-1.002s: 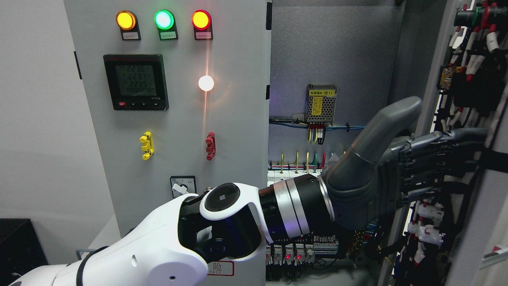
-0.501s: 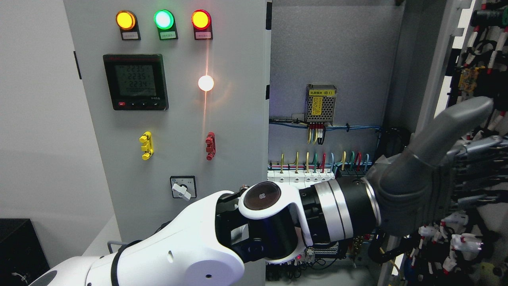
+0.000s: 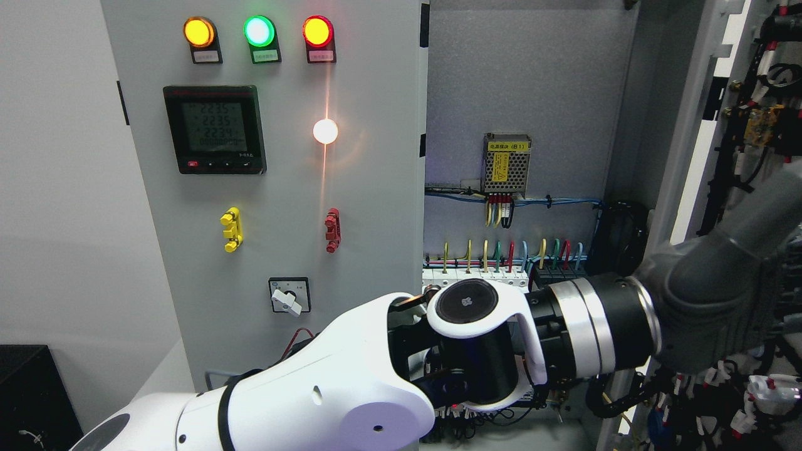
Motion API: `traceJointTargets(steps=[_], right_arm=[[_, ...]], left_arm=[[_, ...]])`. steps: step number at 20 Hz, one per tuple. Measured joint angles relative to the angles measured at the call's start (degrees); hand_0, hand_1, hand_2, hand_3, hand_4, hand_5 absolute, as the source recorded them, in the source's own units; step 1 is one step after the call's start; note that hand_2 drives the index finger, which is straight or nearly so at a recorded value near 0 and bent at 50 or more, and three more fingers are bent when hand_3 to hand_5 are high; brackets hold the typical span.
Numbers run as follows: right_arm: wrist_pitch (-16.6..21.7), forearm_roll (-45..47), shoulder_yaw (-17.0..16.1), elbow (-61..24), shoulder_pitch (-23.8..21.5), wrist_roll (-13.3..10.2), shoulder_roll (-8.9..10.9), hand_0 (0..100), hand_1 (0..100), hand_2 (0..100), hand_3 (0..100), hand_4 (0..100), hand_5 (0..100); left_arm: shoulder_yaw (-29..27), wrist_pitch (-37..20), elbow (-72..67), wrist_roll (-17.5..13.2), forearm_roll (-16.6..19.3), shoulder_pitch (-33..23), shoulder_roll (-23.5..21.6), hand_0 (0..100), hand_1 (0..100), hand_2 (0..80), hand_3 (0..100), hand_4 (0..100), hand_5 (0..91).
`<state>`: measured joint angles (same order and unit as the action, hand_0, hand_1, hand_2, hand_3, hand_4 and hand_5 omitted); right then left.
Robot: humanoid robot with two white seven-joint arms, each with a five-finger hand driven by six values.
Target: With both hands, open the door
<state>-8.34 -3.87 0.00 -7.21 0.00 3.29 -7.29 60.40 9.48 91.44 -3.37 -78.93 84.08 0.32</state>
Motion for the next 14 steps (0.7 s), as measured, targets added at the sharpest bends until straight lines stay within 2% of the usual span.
traceJointTargets(steps=[14], right_arm=[[0.0,0.0,0.0,0.0,0.0,0.0,0.00,0,0,0,0,0,0]], left_arm=[[2.1,-0.3,-7.7,-0.1,0.8,2.6,6.9,0,0,0.0,0,0,0.0]])
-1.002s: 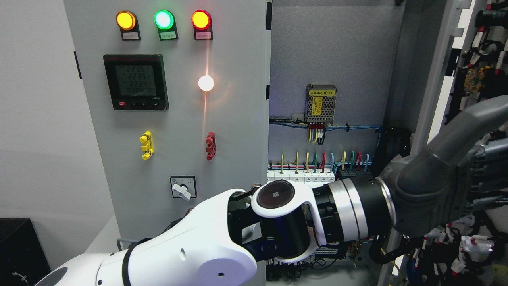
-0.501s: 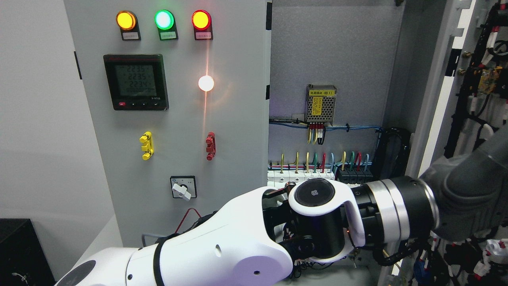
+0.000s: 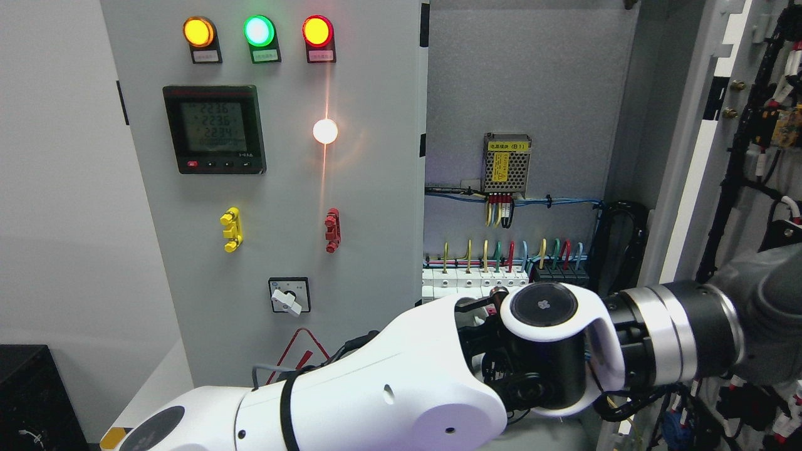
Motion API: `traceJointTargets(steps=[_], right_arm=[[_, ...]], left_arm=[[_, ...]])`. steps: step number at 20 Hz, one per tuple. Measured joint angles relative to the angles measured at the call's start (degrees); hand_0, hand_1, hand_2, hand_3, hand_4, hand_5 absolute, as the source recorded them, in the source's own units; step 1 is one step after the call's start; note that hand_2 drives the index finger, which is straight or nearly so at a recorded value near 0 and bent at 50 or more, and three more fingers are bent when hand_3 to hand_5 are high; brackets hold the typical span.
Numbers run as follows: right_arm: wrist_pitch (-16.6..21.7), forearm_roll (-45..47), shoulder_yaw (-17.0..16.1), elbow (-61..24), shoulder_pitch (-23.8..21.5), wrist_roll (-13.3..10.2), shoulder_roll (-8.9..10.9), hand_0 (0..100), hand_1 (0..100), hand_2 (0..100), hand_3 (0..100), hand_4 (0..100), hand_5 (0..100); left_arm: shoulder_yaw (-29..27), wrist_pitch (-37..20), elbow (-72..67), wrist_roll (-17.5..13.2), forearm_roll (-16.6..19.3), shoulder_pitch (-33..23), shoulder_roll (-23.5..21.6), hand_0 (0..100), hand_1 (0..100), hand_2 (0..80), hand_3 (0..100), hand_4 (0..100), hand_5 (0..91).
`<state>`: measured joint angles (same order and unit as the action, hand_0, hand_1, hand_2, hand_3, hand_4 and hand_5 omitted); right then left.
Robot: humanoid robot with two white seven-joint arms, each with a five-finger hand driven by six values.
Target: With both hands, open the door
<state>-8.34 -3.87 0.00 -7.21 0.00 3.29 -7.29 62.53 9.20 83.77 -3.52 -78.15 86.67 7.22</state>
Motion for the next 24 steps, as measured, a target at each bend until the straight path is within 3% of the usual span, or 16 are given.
traceJointTargets(steps=[24], right_arm=[[0.0,0.0,0.0,0.0,0.0,0.0,0.00,0,0,0,0,0,0]], left_arm=[[2.2,-0.2,-3.5,0.2,0.0,2.0,2.7,0,0,0.0,0,0,0.0]])
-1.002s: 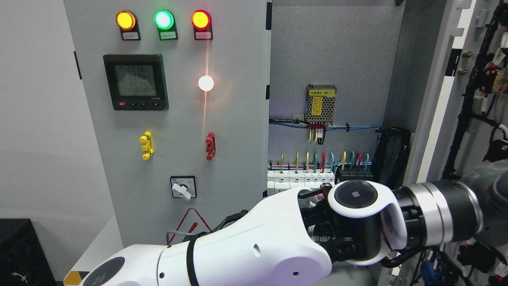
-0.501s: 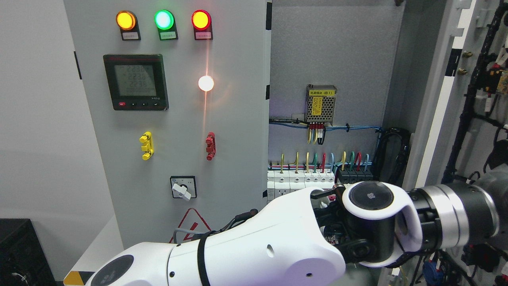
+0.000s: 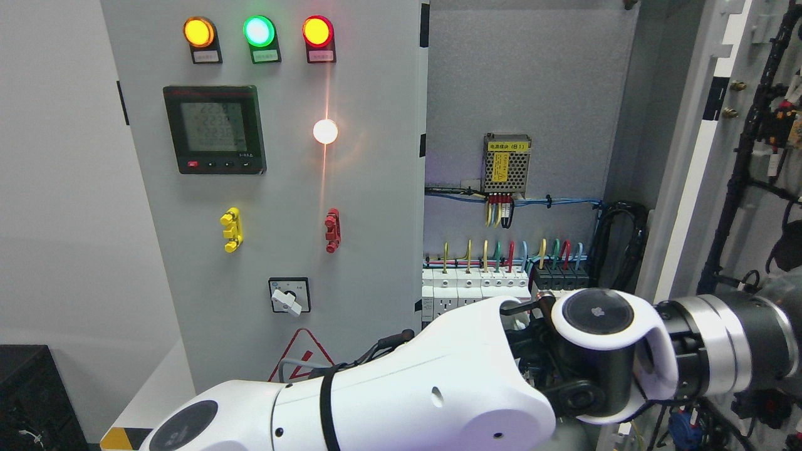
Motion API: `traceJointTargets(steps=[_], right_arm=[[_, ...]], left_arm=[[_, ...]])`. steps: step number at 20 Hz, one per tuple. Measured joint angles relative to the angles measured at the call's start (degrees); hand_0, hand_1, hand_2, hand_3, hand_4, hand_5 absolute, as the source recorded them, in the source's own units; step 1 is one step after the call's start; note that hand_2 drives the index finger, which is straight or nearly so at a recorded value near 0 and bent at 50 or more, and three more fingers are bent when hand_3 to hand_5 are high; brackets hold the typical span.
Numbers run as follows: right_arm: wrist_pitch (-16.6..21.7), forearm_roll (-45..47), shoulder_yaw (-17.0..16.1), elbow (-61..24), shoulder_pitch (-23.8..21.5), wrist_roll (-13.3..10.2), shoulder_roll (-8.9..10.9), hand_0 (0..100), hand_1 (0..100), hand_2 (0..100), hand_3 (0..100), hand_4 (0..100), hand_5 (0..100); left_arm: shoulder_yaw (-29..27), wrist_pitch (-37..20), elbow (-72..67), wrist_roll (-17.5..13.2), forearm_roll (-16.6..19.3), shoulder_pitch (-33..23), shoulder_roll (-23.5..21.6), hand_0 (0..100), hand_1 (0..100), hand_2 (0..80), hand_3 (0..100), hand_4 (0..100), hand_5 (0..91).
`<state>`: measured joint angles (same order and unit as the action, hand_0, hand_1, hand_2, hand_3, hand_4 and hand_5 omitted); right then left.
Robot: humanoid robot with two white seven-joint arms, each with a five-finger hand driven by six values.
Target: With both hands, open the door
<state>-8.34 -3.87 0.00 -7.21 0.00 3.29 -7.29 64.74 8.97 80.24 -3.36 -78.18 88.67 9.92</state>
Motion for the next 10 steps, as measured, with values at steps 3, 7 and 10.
traceJointTargets(steps=[3,7,10], right_arm=[[0.0,0.0,0.0,0.0,0.0,0.0,0.00,0,0,0,0,0,0],[0.0,0.0,0.0,0.0,0.0,0.0,0.00,0,0,0,0,0,0],[0.0,0.0,0.0,0.0,0.0,0.0,0.00,0,0,0,0,0,0]], left_arm=[[0.0,-0.1,1.3,0.1,-0.1,-0.1,-1.3,0,0,0.0,0,0,0.0],[-0.1,-0.2,4.2,0.2,-0.3,-0.5,-3.9,0,0,0.0,0,0,0.0],[-0.1,0.1,7.0,0.2,-0.4,-1.5,-6.7,0,0,0.0,0,0,0.0]])
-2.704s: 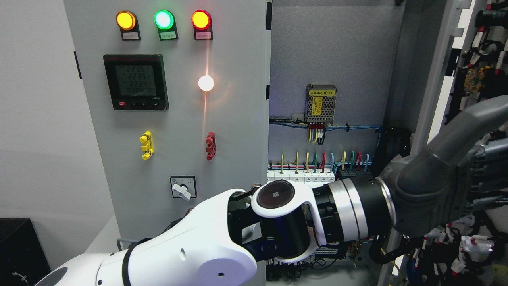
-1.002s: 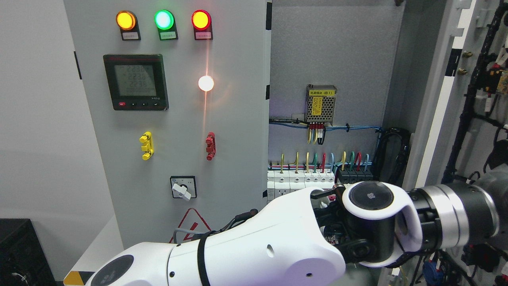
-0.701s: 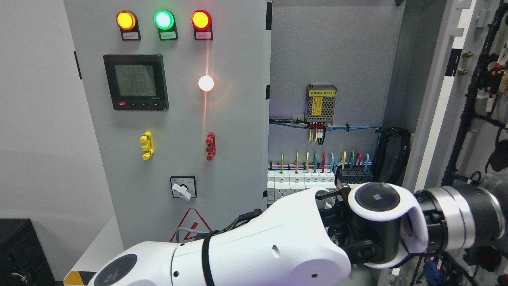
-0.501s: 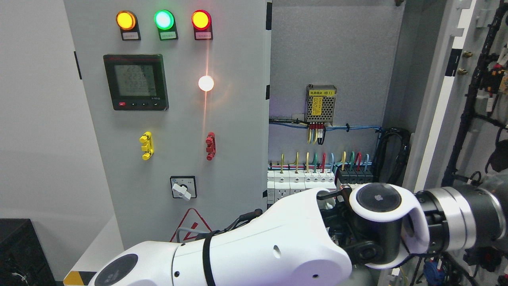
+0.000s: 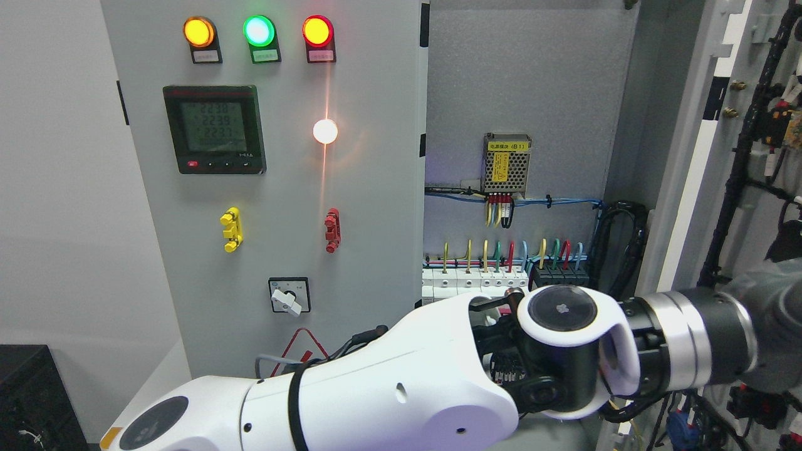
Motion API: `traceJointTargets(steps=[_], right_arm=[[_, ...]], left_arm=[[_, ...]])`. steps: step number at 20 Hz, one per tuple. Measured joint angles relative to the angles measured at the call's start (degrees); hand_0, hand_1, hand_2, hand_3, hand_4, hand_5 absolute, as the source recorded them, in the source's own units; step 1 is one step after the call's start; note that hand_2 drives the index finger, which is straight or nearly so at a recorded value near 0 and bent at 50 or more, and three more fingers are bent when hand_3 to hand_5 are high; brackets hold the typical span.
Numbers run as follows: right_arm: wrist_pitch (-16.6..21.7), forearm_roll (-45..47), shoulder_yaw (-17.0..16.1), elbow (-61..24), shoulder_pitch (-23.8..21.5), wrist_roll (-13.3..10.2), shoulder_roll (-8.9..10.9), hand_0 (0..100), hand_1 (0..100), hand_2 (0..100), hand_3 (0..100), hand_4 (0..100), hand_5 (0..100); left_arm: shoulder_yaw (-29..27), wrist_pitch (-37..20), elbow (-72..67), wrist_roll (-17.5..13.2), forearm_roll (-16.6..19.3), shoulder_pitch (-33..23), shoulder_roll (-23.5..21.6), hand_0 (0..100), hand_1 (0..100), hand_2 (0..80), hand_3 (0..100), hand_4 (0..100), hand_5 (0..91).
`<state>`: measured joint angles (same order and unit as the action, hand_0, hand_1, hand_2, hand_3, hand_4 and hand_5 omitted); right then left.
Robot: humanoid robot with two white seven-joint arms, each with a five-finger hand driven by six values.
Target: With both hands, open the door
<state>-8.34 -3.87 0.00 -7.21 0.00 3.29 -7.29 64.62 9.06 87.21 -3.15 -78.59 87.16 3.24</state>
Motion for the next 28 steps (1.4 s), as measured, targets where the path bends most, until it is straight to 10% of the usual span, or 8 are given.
traceJointTargets(steps=[15,28], right_arm=[[0.0,0.0,0.0,0.0,0.0,0.0,0.00,0,0,0,0,0,0],[0.0,0.0,0.0,0.0,0.0,0.0,0.00,0,0,0,0,0,0]], left_arm=[[-2.1,0.2,16.4,-0.3,-0.1,-13.7,-21.0,0,0,0.0,0,0,0.0],[-3.3,-0.1,23.5,-0.3,6.7,-40.2,-35.9,0,0,0.0,0,0,0.0]])
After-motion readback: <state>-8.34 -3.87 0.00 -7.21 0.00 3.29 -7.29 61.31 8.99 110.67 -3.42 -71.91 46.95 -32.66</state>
